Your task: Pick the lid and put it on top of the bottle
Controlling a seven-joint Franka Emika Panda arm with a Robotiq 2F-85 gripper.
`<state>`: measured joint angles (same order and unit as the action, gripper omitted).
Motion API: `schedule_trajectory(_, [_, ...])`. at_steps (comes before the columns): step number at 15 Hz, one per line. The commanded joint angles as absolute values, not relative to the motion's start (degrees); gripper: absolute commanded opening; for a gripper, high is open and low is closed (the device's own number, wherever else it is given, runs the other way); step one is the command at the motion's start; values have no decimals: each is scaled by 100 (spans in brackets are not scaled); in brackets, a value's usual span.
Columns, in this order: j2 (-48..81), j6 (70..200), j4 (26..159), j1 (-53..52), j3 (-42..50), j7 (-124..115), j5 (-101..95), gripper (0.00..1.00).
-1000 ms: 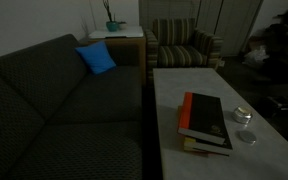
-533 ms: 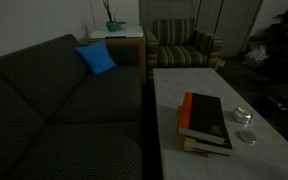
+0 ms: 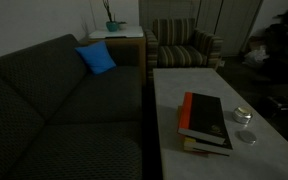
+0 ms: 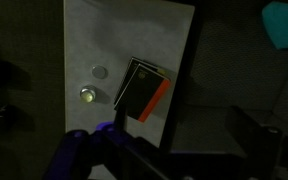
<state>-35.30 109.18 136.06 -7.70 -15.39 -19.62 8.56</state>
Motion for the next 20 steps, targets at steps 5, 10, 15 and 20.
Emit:
schedule_trajectory(5, [-3465, 11105, 13726, -341, -2092, -2911, -764, 100])
schedule_trajectory(10, [-3236, 11574, 14278, -215, -1817, -3079, -1202, 100])
schedule_trajectory(15, [-2742, 12415, 14833, -238, -1287, -2693, -900, 100])
schedule_trajectory(20, [-2711, 12329, 14788, -196, -1337, -2835, -1004, 100])
